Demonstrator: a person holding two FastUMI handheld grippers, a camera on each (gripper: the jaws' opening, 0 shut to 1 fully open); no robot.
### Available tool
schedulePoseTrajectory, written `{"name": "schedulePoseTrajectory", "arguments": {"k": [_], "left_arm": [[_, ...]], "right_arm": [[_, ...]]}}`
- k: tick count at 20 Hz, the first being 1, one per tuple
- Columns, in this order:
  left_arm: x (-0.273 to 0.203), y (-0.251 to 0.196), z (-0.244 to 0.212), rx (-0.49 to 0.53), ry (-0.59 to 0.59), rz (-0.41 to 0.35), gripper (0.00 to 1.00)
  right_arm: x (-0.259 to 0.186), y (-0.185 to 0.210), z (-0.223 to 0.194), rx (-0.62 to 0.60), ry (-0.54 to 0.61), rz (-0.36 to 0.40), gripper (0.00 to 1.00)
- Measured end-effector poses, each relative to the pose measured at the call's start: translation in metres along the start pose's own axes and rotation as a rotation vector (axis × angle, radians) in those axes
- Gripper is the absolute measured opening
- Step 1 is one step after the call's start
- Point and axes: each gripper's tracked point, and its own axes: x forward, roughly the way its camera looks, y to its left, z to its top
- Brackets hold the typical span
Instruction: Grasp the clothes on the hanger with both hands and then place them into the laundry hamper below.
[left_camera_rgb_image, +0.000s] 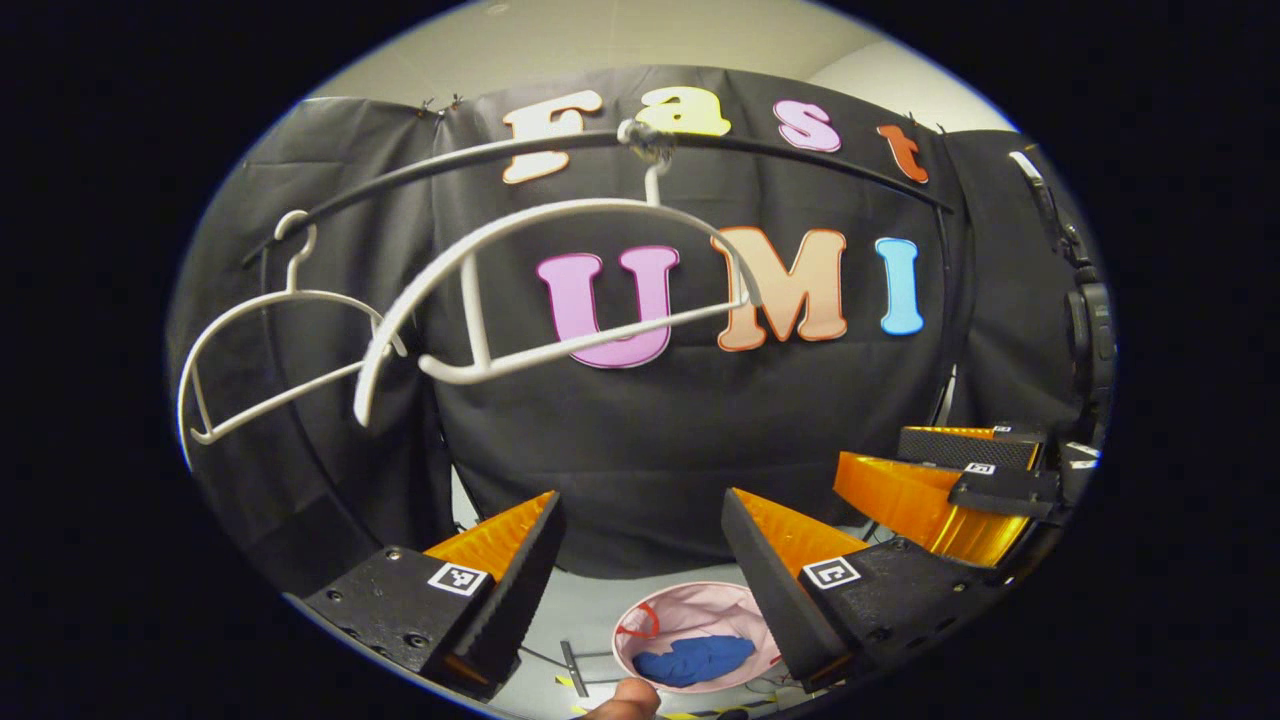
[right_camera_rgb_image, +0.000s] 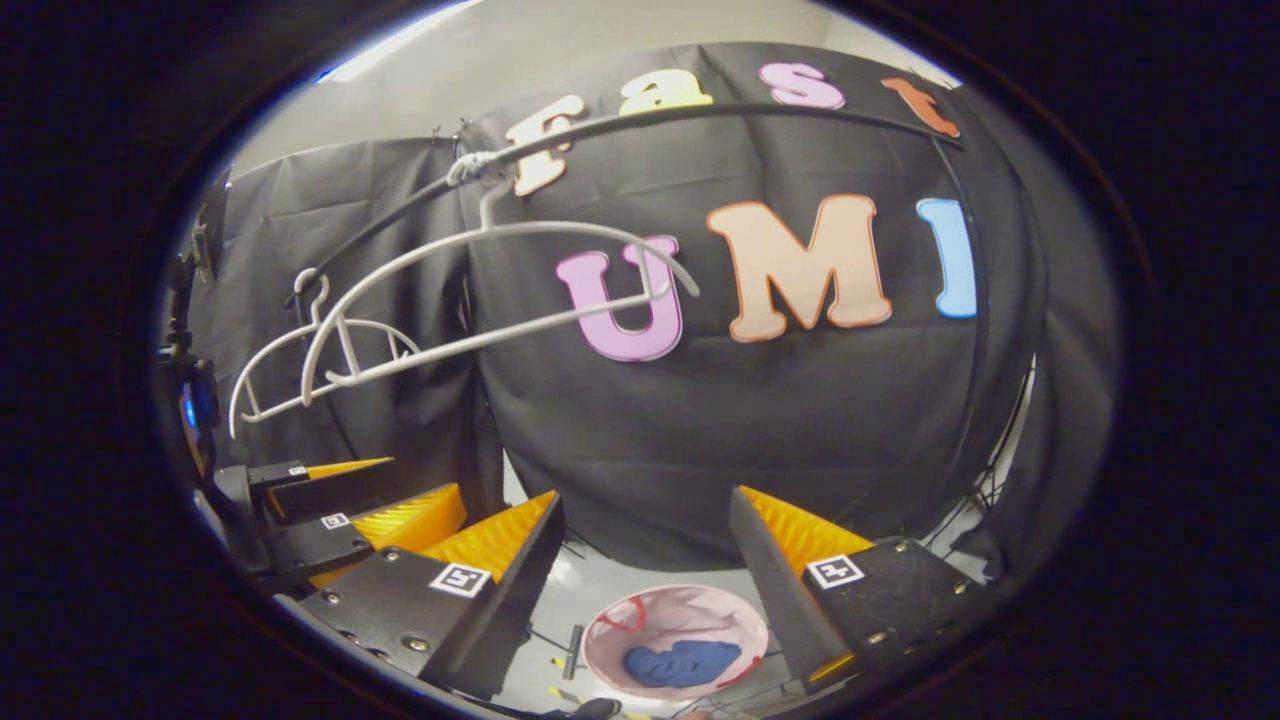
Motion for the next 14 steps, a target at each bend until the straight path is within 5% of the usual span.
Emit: {"name": "schedulePoseTrajectory", "arguments": {"k": [7, 14], "left_arm": [[-0.027, -0.002, 0.035, -0.022, -0.079, 0.054, 1.00], [-0.055, -0.002, 0.066, 0.024, -0.190, -0.006, 0.98]], "right_arm": [[-0.034, -0.003, 0.048, -0.089, -0.112, 0.025, 1.00], [-0.066, 0.004, 0.064, -0.033, -0.196, -0.017, 1.00]]}}
